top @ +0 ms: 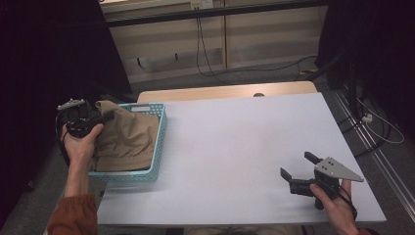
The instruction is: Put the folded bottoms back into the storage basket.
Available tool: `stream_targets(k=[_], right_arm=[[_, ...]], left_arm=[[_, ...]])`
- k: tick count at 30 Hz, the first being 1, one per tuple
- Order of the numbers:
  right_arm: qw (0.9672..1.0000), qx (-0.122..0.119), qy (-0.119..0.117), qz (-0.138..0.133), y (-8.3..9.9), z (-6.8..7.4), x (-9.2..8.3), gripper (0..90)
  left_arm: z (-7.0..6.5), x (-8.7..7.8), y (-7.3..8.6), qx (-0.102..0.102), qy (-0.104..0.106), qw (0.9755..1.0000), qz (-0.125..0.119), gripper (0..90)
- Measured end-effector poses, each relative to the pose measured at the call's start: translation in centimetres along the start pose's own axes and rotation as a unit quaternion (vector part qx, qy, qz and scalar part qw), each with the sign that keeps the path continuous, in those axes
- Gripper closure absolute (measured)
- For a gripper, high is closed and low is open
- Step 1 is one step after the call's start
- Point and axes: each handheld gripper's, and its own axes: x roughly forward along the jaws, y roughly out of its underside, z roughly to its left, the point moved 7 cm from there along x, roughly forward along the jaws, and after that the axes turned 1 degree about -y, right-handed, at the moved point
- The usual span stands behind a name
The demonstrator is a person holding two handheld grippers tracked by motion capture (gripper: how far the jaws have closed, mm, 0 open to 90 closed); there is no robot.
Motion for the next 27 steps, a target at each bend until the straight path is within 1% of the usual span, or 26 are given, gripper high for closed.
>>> stream_targets(k=[3, 6, 7, 10, 12, 15, 17, 18, 20, 21, 23, 25, 26, 27], right_arm=[[1.0000, 0.001, -0.001, 0.000, 0.0, 0.0, 0.0, 1.3], [1.0000, 0.001, -0.001, 0.000, 0.0, 0.0, 0.0, 1.3], [1.0000, 0.000, -0.001, 0.000, 0.0, 0.0, 0.0, 1.3], [1.0000, 0.001, -0.001, -0.001, 0.0, 0.0, 0.0, 1.3], [1.0000, 0.001, 0.000, 0.000, 0.0, 0.0, 0.0, 1.3], [1.0000, 0.002, 0.000, 0.000, 0.0, 0.0, 0.0, 1.3], [1.0000, 0.002, 0.000, 0.001, 0.0, 0.0, 0.0, 1.3], [1.0000, 0.002, 0.000, 0.001, 0.0, 0.0, 0.0, 1.3], [1.0000, 0.004, -0.002, 0.003, 0.1, 0.0, 0.0, 1.3], [1.0000, 0.005, -0.002, 0.005, 0.1, 0.0, 0.1, 1.3], [1.0000, 0.004, -0.003, 0.005, 0.1, 0.1, 0.1, 1.3], [1.0000, 0.005, -0.003, 0.005, 0.1, 0.1, 0.1, 1.3], [1.0000, 0.005, -0.002, 0.005, 0.1, 0.0, 0.1, 1.3], [1.0000, 0.005, -0.002, 0.005, 0.1, 0.0, 0.1, 1.3]], left_arm=[[-0.4, 0.4, -0.2, 0.012, 0.010, 0.9999, -0.002, 84.3], [-0.8, 0.8, -0.2, 0.017, 0.022, 0.9996, -0.004, 84.3], [-0.9, 0.9, -0.2, 0.022, 0.025, 0.9994, -0.004, 84.3], [-1.1, 1.3, -0.1, 0.024, 0.043, 0.9987, -0.010, 84.2], [-1.1, 1.5, 0.0, 0.024, 0.046, 0.9986, -0.008, 84.3], [-0.6, 1.6, 0.3, 0.022, 0.030, 0.9993, -0.002, 84.2], [-0.1, 1.8, 0.4, 0.016, 0.012, 0.9998, 0.001, 84.2], [0.2, 1.9, 0.5, 0.017, 0.008, 0.9998, 0.003, 84.2], [0.7, 2.1, 0.6, 0.012, -0.002, 0.9999, 0.006, 84.1], [0.9, 2.2, 0.7, 0.009, -0.002, 0.9999, 0.007, 84.1], [1.4, 2.4, 0.9, 0.004, -0.009, 0.9999, 0.008, 84.0], [1.5, 2.6, 1.0, 0.002, -0.006, 0.9999, 0.008, 84.0], [1.7, 2.7, 1.1, 0.006, -0.014, 0.9998, 0.010, 84.0], [1.7, 2.7, 1.1, 0.006, -0.014, 0.9998, 0.010, 84.0]])
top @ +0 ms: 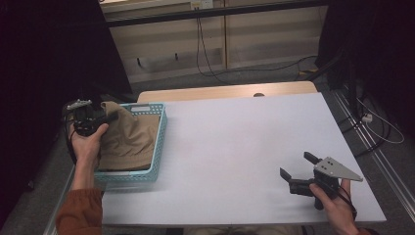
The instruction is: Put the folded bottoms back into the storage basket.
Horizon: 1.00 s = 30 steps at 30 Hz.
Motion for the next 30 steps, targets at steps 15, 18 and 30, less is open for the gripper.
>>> stream_targets(k=[15, 18, 30], right_arm=[[1.0000, -0.001, 0.000, 0.000, 0.0, 0.0, 0.0, 1.3], [1.0000, -0.001, -0.001, 0.000, 0.0, 0.0, 0.0, 1.3], [1.0000, -0.001, -0.001, 0.000, 0.0, 0.0, 0.0, 1.2]], left_arm=[[2.6, 0.2, 1.7, -0.009, -0.100, 0.9924, 0.070, 84.0], [3.0, 0.2, 2.1, -0.014, -0.115, 0.9897, 0.084, 84.0], [4.4, 0.4, 3.1, -0.011, -0.149, 0.9813, 0.122, 84.0]])
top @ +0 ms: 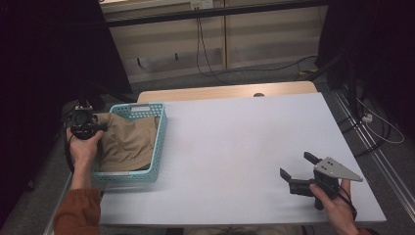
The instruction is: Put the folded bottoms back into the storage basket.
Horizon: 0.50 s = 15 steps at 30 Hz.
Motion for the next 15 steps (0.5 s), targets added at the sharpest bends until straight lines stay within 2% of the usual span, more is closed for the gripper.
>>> stream_targets(k=[2, 4, 7, 8, 10, 12, 15], right_arm=[[1.0000, 0.001, 0.000, 0.000, 0.0, 0.0, 0.0, 1.2], [1.0000, 0.001, 0.000, 0.000, 0.0, 0.0, 0.0, 1.2], [1.0000, 0.001, 0.000, 0.000, 0.0, 0.0, 0.0, 1.2], [1.0000, 0.001, 0.000, 0.000, 0.0, 0.0, 0.0, 1.2], [1.0000, 0.001, 0.000, 0.000, 0.0, -0.1, 0.0, 1.2], [1.0000, 0.001, 0.000, 0.000, 0.0, 0.0, 0.0, 1.2], [1.0000, 0.002, 0.000, 0.000, 0.0, -0.1, 0.0, 1.2]], left_arm=[[0.0, 0.3, -0.2, -0.009, 0.001, 0.9999, -0.007, 84.0], [-0.1, 0.6, -0.4, -0.009, 0.000, 0.9999, -0.009, 84.0], [-0.6, 1.1, -0.6, 0.003, 0.003, 0.9999, -0.015, 84.0], [-0.8, 1.3, -0.7, -0.004, 0.005, 0.9998, -0.020, 84.0], [-0.8, 1.6, -0.5, 0.008, 0.005, 0.9999, -0.012, 84.0], [-1.0, 2.0, -0.6, 0.003, 0.003, 0.9999, -0.016, 84.0], [-1.0, 2.2, -0.6, 0.009, 0.010, 0.9999, -0.005, 84.0]])
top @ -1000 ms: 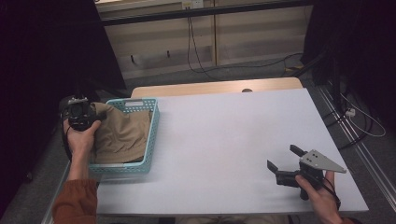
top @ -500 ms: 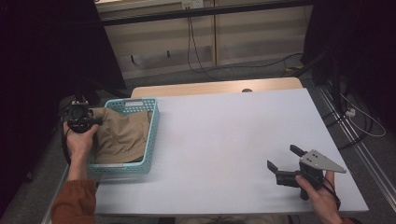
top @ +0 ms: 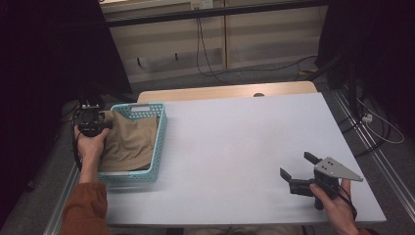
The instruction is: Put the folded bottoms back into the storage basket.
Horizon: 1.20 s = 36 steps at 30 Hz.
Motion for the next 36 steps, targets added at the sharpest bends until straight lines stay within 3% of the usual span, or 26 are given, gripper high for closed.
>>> stream_targets(k=[3, 11, 12, 13, 19, 20, 21, 24, 27, 28, 29, 33, 36], right_arm=[[1.0000, 0.000, 0.000, 0.000, 0.0, 0.0, 0.0, 1.2], [1.0000, 0.001, 0.001, 0.000, 0.0, -0.1, 0.0, 1.2], [1.0000, 0.001, 0.001, 0.000, 0.0, -0.1, 0.0, 1.2], [1.0000, 0.002, 0.001, 0.001, 0.0, -0.1, 0.0, 1.2], [1.0000, 0.001, 0.001, 0.001, 0.1, -0.1, 0.0, 1.2], [1.0000, 0.001, 0.001, 0.000, 0.0, -0.1, 0.0, 1.2], [1.0000, 0.001, 0.001, 0.001, 0.0, -0.1, 0.0, 1.2], [1.0000, 0.002, 0.002, 0.001, 0.1, -0.1, 0.0, 1.2], [1.0000, 0.000, 0.003, 0.001, 0.1, -0.2, 0.1, 1.2], [1.0000, 0.000, 0.002, 0.002, 0.1, -0.2, 0.1, 1.2], [1.0000, 0.001, 0.002, 0.001, 0.1, -0.1, 0.0, 1.2], [1.0000, 0.003, 0.003, 0.001, 0.1, -0.2, 0.0, 1.2], [1.0000, 0.000, 0.001, 0.000, 0.1, -0.1, -0.1, 1.2]], left_arm=[[-0.3, 0.4, -0.1, -0.001, 0.005, 1.0000, -0.002, 84.0], [-0.8, 1.9, 0.4, -0.002, 0.016, 0.9997, 0.020, 83.9], [-0.7, 2.0, 0.5, 0.012, 0.021, 0.9992, 0.031, 83.9], [-0.8, 2.3, 0.5, -0.005, 0.016, 0.9996, 0.023, 83.9], [-0.8, 2.7, 0.7, 0.009, 0.014, 0.9988, 0.045, 83.7], [-1.0, 2.8, 0.7, 0.002, 0.013, 0.9990, 0.042, 83.7], [-1.2, 2.8, 0.7, 0.010, 0.013, 0.9988, 0.045, 83.7], [-1.7, 2.8, 0.7, -0.008, 0.027, 0.9990, 0.035, 83.5], [-1.4, 3.2, 0.9, 0.002, 0.020, 0.9988, 0.044, 83.5], [-1.4, 3.4, 0.8, -0.014, 0.019, 0.9991, 0.034, 83.5], [-1.4, 3.4, 0.8, -0.015, 0.019, 0.9991, 0.036, 83.6], [-1.6, 3.5, 0.7, 0.000, 0.016, 0.9991, 0.039, 83.1], [-1.7, 3.5, 0.9, 0.001, 0.025, 0.9988, 0.043, 82.5]])
